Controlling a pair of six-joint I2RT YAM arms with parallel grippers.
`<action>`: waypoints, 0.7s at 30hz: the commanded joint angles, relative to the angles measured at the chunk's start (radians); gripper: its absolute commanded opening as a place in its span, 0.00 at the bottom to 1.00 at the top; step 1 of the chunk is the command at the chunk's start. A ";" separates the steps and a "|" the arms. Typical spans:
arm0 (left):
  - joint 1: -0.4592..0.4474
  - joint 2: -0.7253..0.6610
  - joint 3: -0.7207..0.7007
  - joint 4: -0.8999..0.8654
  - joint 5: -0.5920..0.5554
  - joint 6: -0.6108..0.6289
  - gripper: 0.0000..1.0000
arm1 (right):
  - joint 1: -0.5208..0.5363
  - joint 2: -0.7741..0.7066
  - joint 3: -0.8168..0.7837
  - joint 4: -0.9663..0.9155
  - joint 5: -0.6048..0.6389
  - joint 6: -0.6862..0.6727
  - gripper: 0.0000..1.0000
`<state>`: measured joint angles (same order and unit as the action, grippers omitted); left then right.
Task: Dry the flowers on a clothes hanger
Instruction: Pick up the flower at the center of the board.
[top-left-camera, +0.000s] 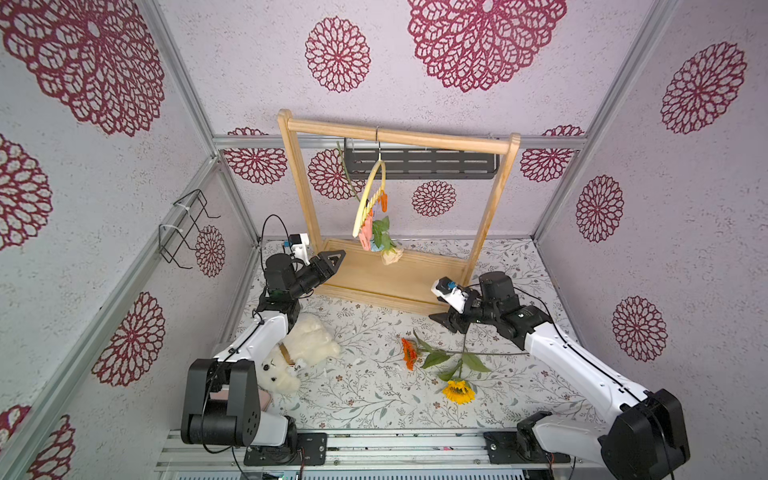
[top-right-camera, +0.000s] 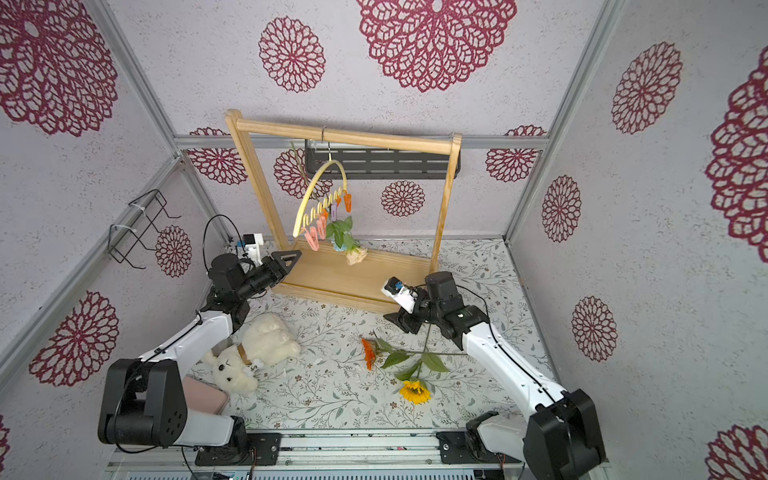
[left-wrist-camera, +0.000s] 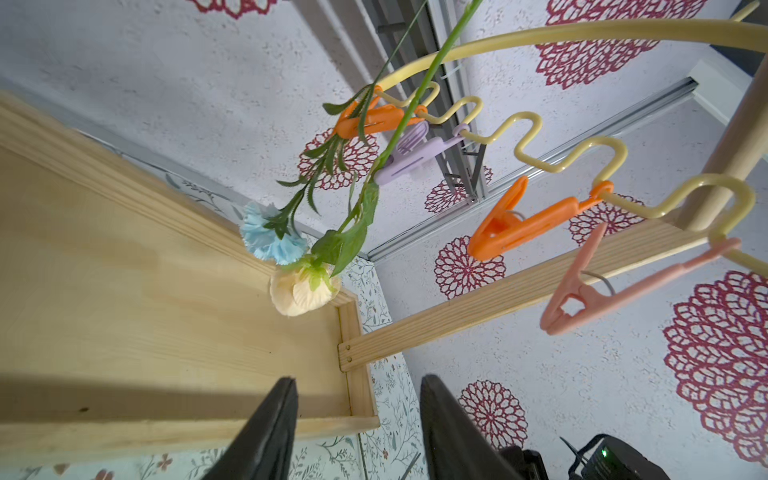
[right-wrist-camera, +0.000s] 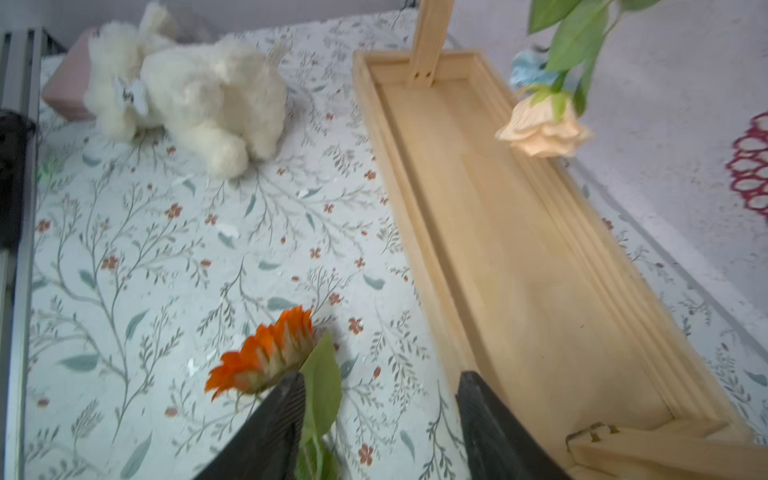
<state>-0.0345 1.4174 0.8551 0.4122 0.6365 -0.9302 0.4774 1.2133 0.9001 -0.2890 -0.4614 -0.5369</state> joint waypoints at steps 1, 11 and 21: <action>0.021 -0.050 -0.026 -0.131 -0.020 0.092 0.54 | 0.013 -0.017 0.002 -0.162 0.067 -0.162 0.63; 0.035 -0.087 -0.044 -0.265 -0.061 0.196 0.57 | -0.035 0.026 -0.007 -0.434 0.313 -0.363 0.66; 0.020 -0.092 -0.050 -0.286 -0.080 0.237 0.57 | -0.070 0.074 0.040 -0.258 0.404 0.380 0.65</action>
<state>-0.0105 1.3479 0.8116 0.1345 0.5663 -0.7277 0.4065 1.3197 0.9241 -0.6102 -0.0967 -0.4732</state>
